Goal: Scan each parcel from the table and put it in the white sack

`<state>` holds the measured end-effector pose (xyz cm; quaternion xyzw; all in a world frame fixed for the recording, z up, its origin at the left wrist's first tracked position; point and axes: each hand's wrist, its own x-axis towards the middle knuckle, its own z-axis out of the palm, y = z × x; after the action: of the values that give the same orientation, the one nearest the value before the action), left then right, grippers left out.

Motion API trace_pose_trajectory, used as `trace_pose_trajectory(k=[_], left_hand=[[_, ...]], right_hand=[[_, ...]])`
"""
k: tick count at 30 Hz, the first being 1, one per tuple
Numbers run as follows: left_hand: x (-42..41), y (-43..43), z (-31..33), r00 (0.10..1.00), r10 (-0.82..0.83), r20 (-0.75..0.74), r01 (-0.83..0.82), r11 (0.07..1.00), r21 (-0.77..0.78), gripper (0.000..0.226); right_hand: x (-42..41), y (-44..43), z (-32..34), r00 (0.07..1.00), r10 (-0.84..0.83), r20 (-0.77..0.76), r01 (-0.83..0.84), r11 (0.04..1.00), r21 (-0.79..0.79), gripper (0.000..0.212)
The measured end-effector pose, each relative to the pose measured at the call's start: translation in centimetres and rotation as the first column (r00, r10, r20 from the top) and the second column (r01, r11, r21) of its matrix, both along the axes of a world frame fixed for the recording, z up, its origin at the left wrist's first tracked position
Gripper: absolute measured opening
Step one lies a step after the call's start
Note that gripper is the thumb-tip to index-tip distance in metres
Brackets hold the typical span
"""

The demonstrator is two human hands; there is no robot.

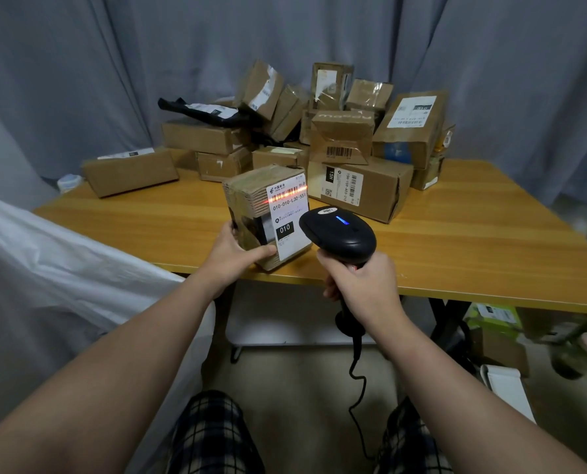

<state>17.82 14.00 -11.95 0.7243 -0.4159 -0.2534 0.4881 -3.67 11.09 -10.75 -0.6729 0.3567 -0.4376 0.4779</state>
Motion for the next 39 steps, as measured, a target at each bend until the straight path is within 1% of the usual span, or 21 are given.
trace_pose_trajectory(k=[7, 10, 14, 17, 19, 21, 23, 25, 27, 28, 29, 31, 33, 34, 36, 38, 39], left_hand=[[0.0, -0.2, -0.1, 1.0, 0.0, -0.01, 0.0, 1.0, -0.004, 0.094], [-0.3, 0.1, 0.1, 0.999, 0.02, -0.051, -0.021, 1.0, -0.023, 0.095], [-0.7, 1.8, 1.0, 0.983, 0.096, -0.155, -0.12, 0.981, -0.155, 0.089], [0.4, 4.0, 1.6, 0.968, 0.157, -0.194, -0.203, 0.947, -0.248, 0.071], [2.0, 6.0, 1.7, 0.955, 0.199, -0.222, -0.259, 0.923, -0.286, 0.064], [3.8, 8.3, 1.3, 0.938, 0.255, -0.236, -0.32, 0.896, -0.306, 0.064], [5.6, 11.1, 0.7, 0.913, 0.332, -0.24, -0.396, 0.864, -0.311, 0.068], [7.5, 14.3, -0.4, 0.862, 0.438, -0.255, -0.502, 0.804, -0.318, 0.074], [9.7, 17.9, -2.2, 0.777, 0.577, -0.253, -0.63, 0.713, -0.307, 0.084], [10.8, 19.7, -3.5, 0.712, 0.661, -0.237, -0.702, 0.658, -0.273, 0.089], [12.0, 21.3, -5.0, 0.639, 0.741, -0.207, -0.768, 0.602, -0.217, 0.095], [14.0, 23.9, -7.7, 0.506, 0.857, -0.093, -0.862, 0.501, -0.071, 0.106], [15.7, 25.1, -9.6, 0.418, 0.904, 0.089, -0.907, 0.409, 0.1, 0.111], [16.5, 25.2, -10.1, 0.411, 0.889, 0.201, -0.908, 0.379, 0.179, 0.111], [17.8, 24.5, -10.8, 0.448, 0.781, 0.434, -0.893, 0.367, 0.261, 0.107], [19.5, 23.1, -11.7, 0.462, 0.63, 0.624, -0.881, 0.409, 0.239, 0.092], [20.2, 22.4, -12.0, 0.463, 0.557, 0.689, -0.871, 0.433, 0.234, 0.086]], right_hand=[[-0.1, 0.2, -0.3, 1.0, 0.017, 0.011, -0.017, 1.0, -0.005, 0.013], [0.2, 0.3, -0.2, 0.999, 0.034, 0.03, -0.034, 0.999, -0.002, 0.012], [2.2, 0.9, 1.2, 0.995, 0.084, 0.057, -0.081, 0.995, -0.05, 0.011], [5.0, 2.1, 2.4, 0.982, 0.174, 0.079, -0.168, 0.983, -0.077, 0.011], [7.3, 3.3, 2.9, 0.972, 0.217, 0.096, -0.211, 0.975, -0.069, 0.016], [9.9, 4.6, 2.9, 0.962, 0.262, 0.082, -0.26, 0.965, -0.041, 0.021], [12.6, 6.0, 2.5, 0.941, 0.334, 0.053, -0.332, 0.942, -0.042, 0.017], [15.2, 7.2, 1.7, 0.921, 0.39, 0.012, -0.389, 0.92, -0.049, 0.017], [17.7, 8.3, 0.5, 0.898, 0.438, -0.032, -0.439, 0.898, -0.018, 0.025], [18.9, 8.9, 0.0, 0.886, 0.461, -0.054, -0.462, 0.887, -0.004, 0.029], [20.0, 9.5, -0.7, 0.876, 0.476, -0.078, -0.477, 0.879, 0.005, 0.033], [22.0, 10.4, -2.0, 0.867, 0.483, -0.126, -0.483, 0.875, 0.034, 0.036], [23.8, 11.1, -3.4, 0.859, 0.48, -0.178, -0.479, 0.876, 0.054, 0.04], [24.5, 11.3, -4.2, 0.854, 0.478, -0.205, -0.479, 0.876, 0.052, 0.042], [25.7, 11.4, -5.5, 0.844, 0.466, -0.266, -0.474, 0.88, 0.036, 0.047], [26.5, 11.2, -6.6, 0.841, 0.458, -0.288, -0.472, 0.881, 0.026, 0.044], [26.8, 11.0, -7.1, 0.841, 0.461, -0.282, -0.474, 0.88, 0.024, 0.041]])
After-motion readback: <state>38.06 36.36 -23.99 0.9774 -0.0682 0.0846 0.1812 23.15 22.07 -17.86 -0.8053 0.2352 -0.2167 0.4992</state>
